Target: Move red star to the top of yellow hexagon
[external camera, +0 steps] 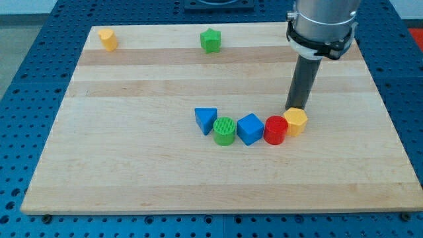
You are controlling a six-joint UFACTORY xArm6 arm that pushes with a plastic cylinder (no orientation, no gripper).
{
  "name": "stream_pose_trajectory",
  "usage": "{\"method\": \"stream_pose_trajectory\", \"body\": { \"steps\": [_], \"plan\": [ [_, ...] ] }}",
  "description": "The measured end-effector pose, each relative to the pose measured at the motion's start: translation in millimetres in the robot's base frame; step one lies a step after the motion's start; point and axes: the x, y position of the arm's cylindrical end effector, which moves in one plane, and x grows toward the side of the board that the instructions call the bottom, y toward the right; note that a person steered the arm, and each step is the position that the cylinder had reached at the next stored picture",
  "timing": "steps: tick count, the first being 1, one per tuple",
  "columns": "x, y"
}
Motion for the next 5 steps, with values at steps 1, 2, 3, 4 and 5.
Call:
{"method": "stream_pose_trajectory", "body": {
  "steps": [1, 2, 3, 4, 5],
  "plan": [
    [-2, 0],
    [-30, 0],
    [-76, 4],
    [-125, 18],
    [-136, 42]
  ]
}}
